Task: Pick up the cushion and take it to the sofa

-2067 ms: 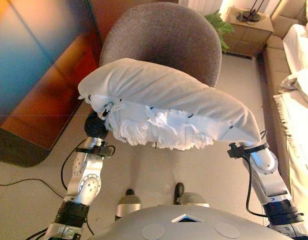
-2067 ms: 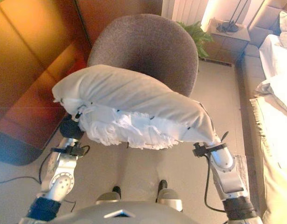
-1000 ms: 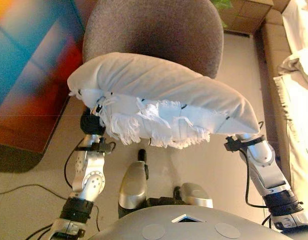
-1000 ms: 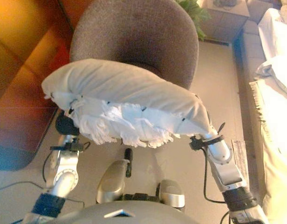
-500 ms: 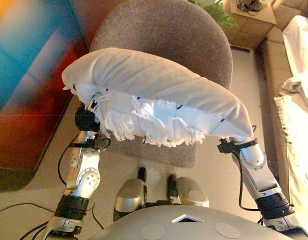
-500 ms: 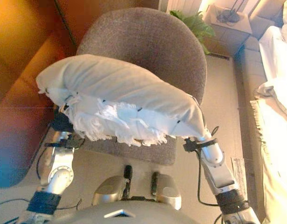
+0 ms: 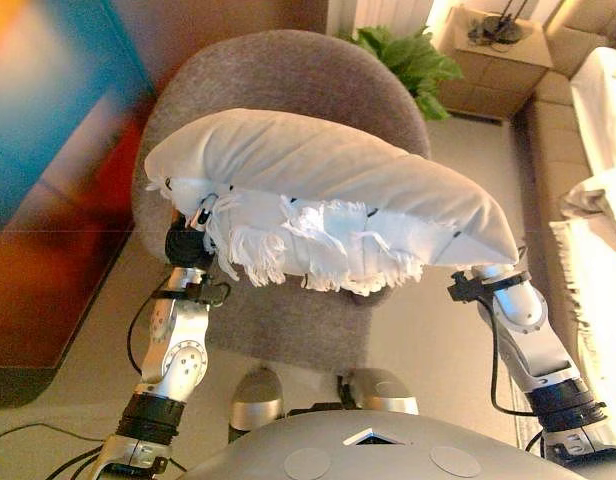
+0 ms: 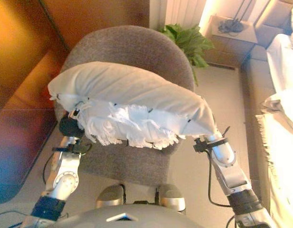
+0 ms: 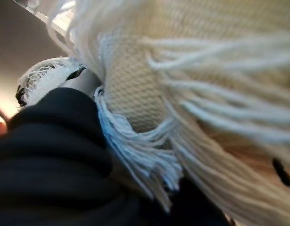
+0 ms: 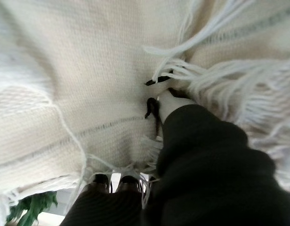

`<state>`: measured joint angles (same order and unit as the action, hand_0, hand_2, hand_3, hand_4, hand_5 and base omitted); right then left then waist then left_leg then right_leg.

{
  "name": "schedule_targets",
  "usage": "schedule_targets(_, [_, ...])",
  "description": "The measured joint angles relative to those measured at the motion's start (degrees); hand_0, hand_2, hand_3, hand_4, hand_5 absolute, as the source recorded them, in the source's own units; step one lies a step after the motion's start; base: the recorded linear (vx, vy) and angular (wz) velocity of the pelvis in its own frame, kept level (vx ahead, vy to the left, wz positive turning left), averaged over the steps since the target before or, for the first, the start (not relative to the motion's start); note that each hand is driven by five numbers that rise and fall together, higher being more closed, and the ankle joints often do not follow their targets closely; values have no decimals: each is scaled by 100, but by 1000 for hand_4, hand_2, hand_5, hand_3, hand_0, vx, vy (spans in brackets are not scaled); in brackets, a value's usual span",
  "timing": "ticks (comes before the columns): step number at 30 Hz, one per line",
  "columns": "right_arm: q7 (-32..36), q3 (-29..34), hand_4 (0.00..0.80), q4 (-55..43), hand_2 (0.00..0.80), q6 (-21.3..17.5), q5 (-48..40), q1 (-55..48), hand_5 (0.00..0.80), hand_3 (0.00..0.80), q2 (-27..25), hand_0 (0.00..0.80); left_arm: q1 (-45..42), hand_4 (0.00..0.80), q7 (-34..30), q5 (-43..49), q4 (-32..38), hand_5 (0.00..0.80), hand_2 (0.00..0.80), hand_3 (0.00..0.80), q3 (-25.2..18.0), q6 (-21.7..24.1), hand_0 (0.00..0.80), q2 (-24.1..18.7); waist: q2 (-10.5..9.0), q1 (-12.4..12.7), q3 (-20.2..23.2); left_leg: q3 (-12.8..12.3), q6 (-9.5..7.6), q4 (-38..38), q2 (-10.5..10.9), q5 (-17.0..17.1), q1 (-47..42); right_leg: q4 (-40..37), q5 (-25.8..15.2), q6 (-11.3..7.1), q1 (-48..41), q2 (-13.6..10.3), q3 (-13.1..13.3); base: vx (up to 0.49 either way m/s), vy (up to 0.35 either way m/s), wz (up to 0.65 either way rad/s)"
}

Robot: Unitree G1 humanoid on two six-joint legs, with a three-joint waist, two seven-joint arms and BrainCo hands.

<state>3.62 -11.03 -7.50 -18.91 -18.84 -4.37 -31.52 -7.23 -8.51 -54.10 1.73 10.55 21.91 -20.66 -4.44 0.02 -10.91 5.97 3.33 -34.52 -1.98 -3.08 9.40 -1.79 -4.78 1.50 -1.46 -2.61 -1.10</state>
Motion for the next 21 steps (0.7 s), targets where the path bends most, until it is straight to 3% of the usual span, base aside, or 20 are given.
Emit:
schedule_targets(4, [7,-25,800,221,800,9,-34,-44,800,800,12,800,-39,800,88,165,-111,800,800,800,118,-15,800,97,-2,-54,-24,-243,62,1815,20,-21,-396,-139,-46,24,-21,-88,-61,211,73,30])
schedule_targets(6, [-10,-27,800,354,800,29,-38,-31,800,800,-13,800,-22,800,185,224,-146,800,800,800,202,-29,800,115,63,-23,-72,-105,-22,2637,135,99,-399,-167,-54,-27,-39,-82,77,179,102,36])
schedule_targets(8, [-7,-98,800,424,800,151,-65,49,800,800,-46,800,-13,800,329,354,-342,800,800,800,201,-37,800,172,262,163,-104,6,-109,3222,127,156,-690,-147,18,-143,-35,-39,169,219,91,-29])
schedule_targets(9, [0,-103,800,465,800,222,-93,58,800,800,-28,800,-6,800,417,396,-416,800,800,800,211,-85,800,194,440,232,-89,-31,-30,3370,44,288,-793,-136,51,-204,-49,22,148,247,71,-46])
schedule_targets(10, [9,-154,800,562,800,304,-106,88,800,800,61,800,-4,800,512,402,-460,800,800,800,208,-165,800,186,466,271,-86,-174,-28,3420,39,430,-815,-156,78,-252,-54,-29,105,252,60,-35])
schedule_targets(13, [115,-308,800,870,800,555,-107,60,800,800,284,800,89,800,816,598,-713,800,800,800,169,-430,800,127,404,235,-58,-404,-187,3735,165,783,-1062,-318,-30,-482,-273,-296,-199,241,49,-16])
schedule_targets(15, [135,-338,800,1195,800,742,-107,56,800,800,491,800,121,800,1004,696,-889,800,800,800,172,-688,800,154,357,235,9,-433,-219,3936,240,810,-1274,-352,2,-617,-388,-394,-273,184,36,-7])
schedule_targets(21, [173,-480,800,1780,800,897,-107,356,800,800,638,800,272,800,1350,858,-1268,800,800,800,170,-982,800,226,316,273,30,-414,-210,3953,208,872,-1268,-347,19,-632,-420,-366,-417,84,9,5])
